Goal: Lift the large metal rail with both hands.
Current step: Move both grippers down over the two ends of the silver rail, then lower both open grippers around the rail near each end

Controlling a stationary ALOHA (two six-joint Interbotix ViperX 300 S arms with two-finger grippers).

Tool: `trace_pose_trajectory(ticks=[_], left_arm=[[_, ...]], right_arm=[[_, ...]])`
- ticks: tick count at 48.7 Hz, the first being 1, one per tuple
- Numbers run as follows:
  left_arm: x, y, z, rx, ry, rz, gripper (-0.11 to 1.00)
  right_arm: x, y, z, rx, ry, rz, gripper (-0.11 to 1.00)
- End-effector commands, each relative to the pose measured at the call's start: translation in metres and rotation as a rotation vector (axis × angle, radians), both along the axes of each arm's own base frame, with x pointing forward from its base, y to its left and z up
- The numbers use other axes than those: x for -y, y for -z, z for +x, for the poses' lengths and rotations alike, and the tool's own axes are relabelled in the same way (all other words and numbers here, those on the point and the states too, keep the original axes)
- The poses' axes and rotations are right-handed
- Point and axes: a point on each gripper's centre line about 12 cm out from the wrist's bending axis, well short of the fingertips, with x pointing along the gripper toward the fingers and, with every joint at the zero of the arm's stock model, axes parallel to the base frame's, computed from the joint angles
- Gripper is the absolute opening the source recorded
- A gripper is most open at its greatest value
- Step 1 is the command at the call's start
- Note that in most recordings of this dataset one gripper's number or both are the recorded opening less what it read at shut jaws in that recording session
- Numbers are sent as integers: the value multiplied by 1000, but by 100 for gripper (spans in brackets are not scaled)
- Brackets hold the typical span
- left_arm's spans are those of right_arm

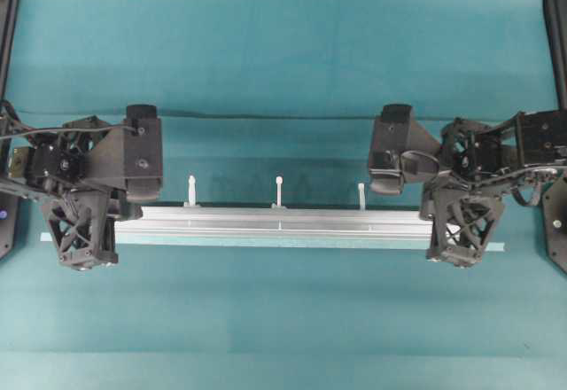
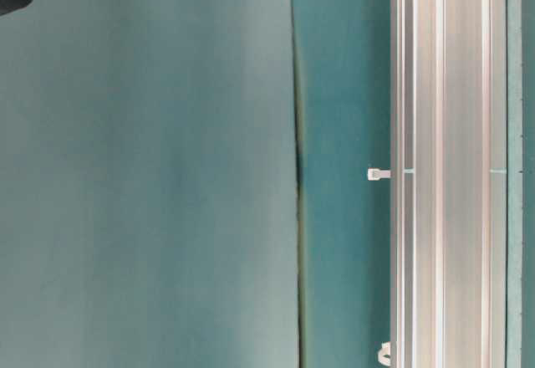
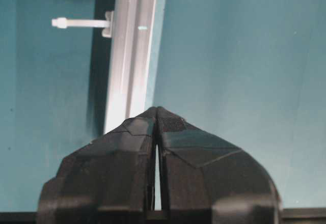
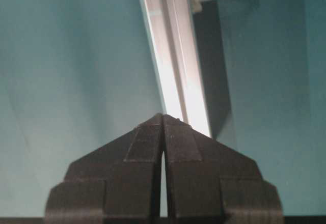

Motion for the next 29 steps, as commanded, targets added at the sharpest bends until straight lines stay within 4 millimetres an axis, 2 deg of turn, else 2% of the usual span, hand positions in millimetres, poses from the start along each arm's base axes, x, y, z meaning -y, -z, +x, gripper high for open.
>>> trace_pose_trajectory(ticks=[1, 8, 12, 15, 19, 22, 24, 29], left_arm=[[0, -8, 3, 32, 6, 4, -2], [1, -10, 6, 65, 28, 10, -2], [1, -9, 7, 70, 39, 15, -2], [1, -8, 6, 68, 44, 18, 0], [1, -2, 5, 56, 39, 16, 6], [1, 4, 4, 40, 35, 15, 16], [1, 9, 4, 27, 35, 16, 25], [2, 18, 5, -3, 37, 16, 55]], right_arm=[[-1, -2, 5, 29, -5, 0, 0], [-2, -3, 11, 86, 2, 4, 2], [-1, -2, 12, 101, 4, 4, 8], [-1, 1, 11, 96, 4, 3, 16], [-2, 7, 9, 81, 5, 5, 36], [-1, 12, 6, 66, 3, 3, 55], [-1, 16, 4, 55, 3, 0, 67], [-3, 21, 2, 40, -14, -14, 91]])
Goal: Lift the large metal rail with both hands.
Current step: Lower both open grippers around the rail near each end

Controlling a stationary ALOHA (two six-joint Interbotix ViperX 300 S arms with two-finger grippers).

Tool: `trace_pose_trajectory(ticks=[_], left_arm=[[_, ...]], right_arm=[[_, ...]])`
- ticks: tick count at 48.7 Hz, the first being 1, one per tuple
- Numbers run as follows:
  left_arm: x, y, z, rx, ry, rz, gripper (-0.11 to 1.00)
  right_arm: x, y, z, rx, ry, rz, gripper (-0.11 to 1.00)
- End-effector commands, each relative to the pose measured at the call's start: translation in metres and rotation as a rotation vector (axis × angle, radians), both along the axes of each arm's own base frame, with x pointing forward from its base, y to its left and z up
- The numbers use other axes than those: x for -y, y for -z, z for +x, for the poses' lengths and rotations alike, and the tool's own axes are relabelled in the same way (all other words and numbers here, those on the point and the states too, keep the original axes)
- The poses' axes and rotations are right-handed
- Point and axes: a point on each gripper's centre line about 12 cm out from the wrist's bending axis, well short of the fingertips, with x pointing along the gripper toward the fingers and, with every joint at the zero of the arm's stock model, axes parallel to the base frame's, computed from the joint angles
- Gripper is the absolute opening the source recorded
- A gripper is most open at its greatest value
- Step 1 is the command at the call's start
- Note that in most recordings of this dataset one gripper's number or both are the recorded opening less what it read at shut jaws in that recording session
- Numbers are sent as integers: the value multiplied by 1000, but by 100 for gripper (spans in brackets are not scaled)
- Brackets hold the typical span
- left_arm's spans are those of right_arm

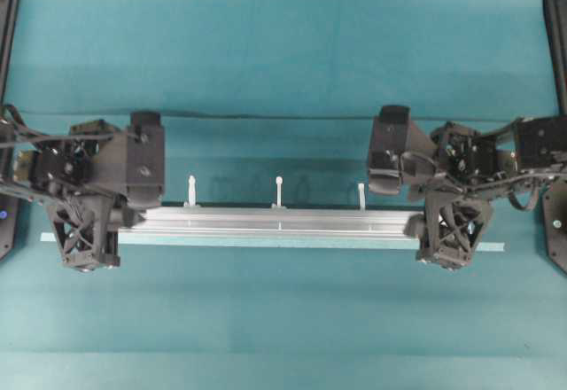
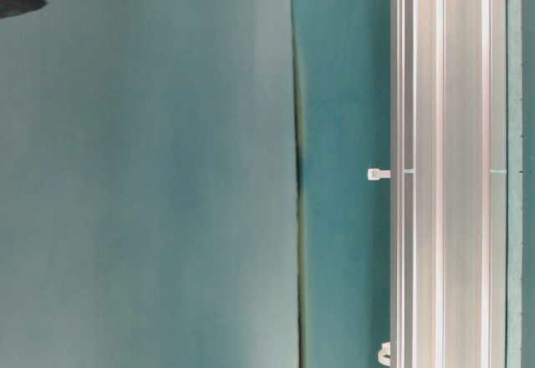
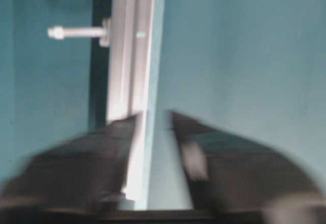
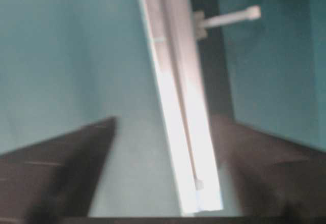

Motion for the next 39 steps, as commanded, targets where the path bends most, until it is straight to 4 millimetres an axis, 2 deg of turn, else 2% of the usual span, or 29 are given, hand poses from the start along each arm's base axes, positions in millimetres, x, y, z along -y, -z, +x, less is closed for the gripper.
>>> trace_pose_trajectory(ticks=[1, 6, 9, 22, 39], left_arm=[[1, 0, 3, 6, 5, 1, 62], [2, 9, 6, -15, 11, 5, 90], [2, 15, 8, -32, 13, 6, 98], [2, 35, 15, -15, 3, 0, 98], [-6, 72, 22, -9, -6, 7, 98]], right_arm=[[-2, 4, 1, -11, -15, -12, 94], [-4, 9, 2, -26, -25, -16, 96], [-6, 13, 2, -32, -38, -21, 95], [-15, 28, 10, 2, -82, -37, 96], [-14, 57, 3, -41, -145, -71, 96]])
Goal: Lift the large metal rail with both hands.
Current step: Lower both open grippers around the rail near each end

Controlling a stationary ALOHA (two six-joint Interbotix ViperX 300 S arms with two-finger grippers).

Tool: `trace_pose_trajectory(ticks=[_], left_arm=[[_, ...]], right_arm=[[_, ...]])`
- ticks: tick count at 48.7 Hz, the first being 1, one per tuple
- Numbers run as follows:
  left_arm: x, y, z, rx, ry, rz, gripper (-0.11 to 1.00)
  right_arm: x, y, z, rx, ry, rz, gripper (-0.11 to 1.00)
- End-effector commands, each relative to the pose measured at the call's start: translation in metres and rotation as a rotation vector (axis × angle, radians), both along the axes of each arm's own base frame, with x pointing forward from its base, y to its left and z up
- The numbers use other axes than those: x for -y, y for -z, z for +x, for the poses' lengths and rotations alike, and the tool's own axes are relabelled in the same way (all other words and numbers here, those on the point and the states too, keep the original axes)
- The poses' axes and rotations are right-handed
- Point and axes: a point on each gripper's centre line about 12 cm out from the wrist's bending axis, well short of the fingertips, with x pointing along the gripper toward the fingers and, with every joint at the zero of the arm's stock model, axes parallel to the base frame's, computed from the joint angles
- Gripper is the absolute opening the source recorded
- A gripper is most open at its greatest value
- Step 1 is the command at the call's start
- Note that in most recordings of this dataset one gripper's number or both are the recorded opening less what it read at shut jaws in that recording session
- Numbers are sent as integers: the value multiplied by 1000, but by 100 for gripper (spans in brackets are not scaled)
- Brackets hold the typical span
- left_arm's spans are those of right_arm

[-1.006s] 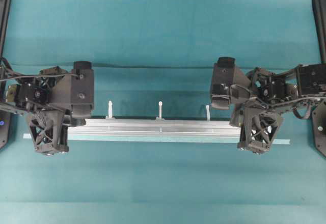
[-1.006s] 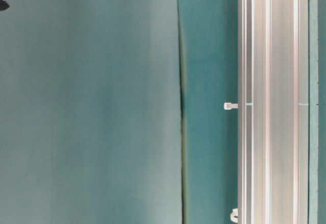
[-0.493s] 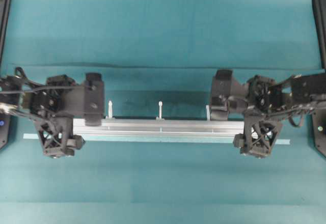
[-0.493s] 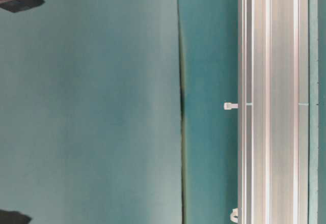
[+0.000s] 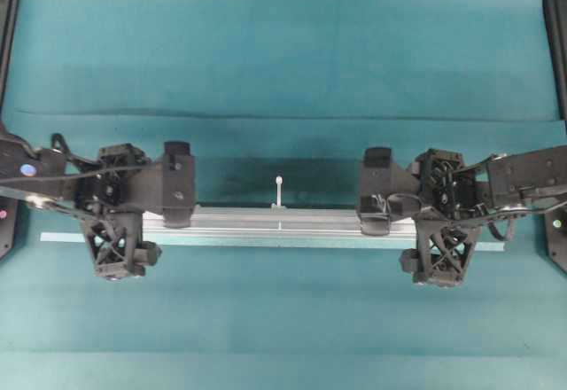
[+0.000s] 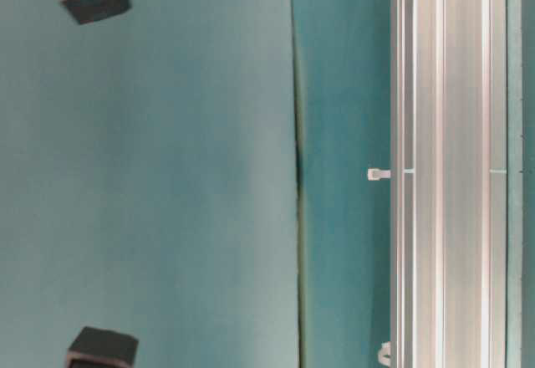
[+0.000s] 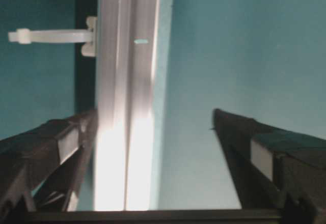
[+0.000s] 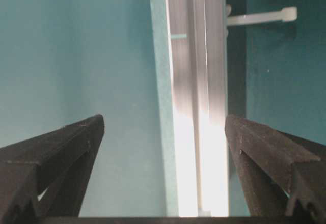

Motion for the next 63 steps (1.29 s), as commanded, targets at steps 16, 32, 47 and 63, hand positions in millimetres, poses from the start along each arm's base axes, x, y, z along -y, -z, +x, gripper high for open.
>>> trace_pose_trajectory(ticks=[16, 32, 47, 63], left_arm=[[-12, 29, 7, 17, -33, 2, 98], [-13, 44, 11, 20, -32, 2, 98], [-13, 49, 10, 11, -5, 13, 98], [-13, 56, 9, -5, 12, 20, 98]], right_arm=[[4, 23, 9, 39, -63, -49, 96], [7, 47, 15, 30, -59, -53, 96], [22, 55, 11, 14, -26, -65, 96], [25, 56, 11, 26, -15, -63, 95]])
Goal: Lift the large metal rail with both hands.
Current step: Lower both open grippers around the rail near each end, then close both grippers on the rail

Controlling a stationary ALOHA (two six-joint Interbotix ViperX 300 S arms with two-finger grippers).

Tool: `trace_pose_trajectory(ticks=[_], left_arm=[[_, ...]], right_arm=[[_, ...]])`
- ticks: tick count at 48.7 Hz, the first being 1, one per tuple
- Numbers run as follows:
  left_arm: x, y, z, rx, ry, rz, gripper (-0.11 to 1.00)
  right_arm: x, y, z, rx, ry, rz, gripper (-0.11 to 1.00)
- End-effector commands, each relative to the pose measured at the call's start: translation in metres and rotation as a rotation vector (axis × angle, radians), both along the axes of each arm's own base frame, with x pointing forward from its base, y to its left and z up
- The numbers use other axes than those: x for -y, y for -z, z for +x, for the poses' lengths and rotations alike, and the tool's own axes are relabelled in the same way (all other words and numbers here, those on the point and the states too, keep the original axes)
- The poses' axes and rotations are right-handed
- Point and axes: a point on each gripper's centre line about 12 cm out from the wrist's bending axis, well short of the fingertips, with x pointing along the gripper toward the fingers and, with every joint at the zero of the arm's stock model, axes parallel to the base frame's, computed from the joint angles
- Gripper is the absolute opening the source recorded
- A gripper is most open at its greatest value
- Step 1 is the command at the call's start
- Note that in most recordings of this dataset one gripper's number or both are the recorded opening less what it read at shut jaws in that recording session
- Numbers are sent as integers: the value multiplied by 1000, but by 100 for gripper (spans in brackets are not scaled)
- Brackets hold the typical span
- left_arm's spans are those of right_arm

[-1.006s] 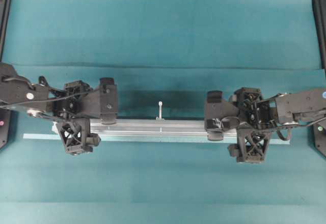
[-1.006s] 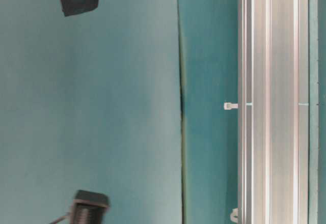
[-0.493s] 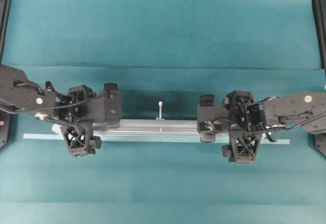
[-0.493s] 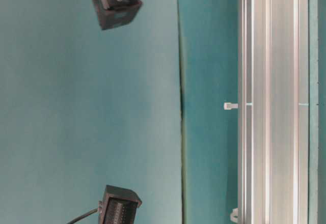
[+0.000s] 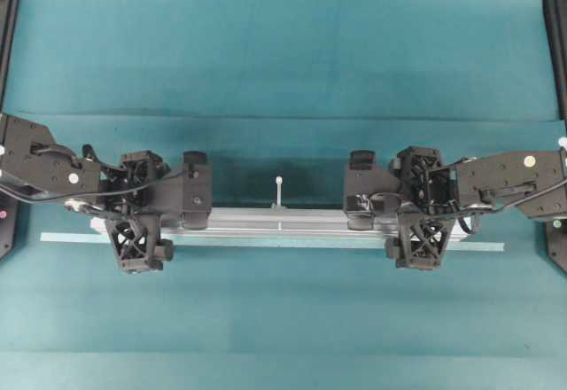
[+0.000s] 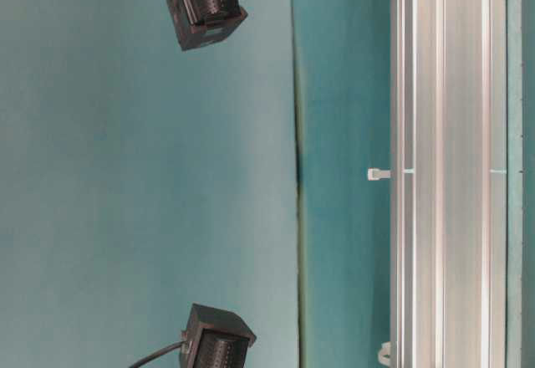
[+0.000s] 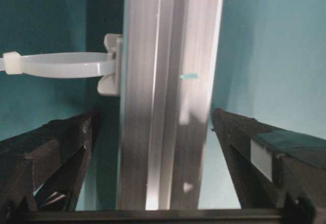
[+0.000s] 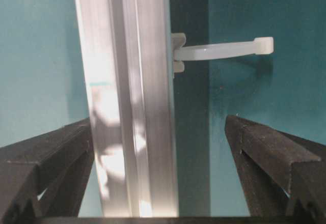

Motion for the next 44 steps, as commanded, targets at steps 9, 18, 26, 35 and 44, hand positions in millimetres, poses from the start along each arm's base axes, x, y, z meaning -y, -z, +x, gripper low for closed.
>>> trace_pose_trajectory(ticks=[9, 18, 26, 35, 44], left_arm=[[0, -5, 8, 61, -1, -1, 96], [0, -5, 9, 78, 2, -1, 64], [0, -6, 10, 81, 2, 0, 36], [0, -6, 11, 83, 2, 0, 36], [0, -6, 11, 86, 2, 0, 36]], right_arm=[[-3, 1, 1, -2, -15, -2, 94], [-7, 2, -3, -58, -18, 1, 65], [-8, 2, -4, -82, 0, 17, 38], [-8, 2, -4, -80, -1, 18, 38], [-8, 1, -3, -79, -2, 18, 38]])
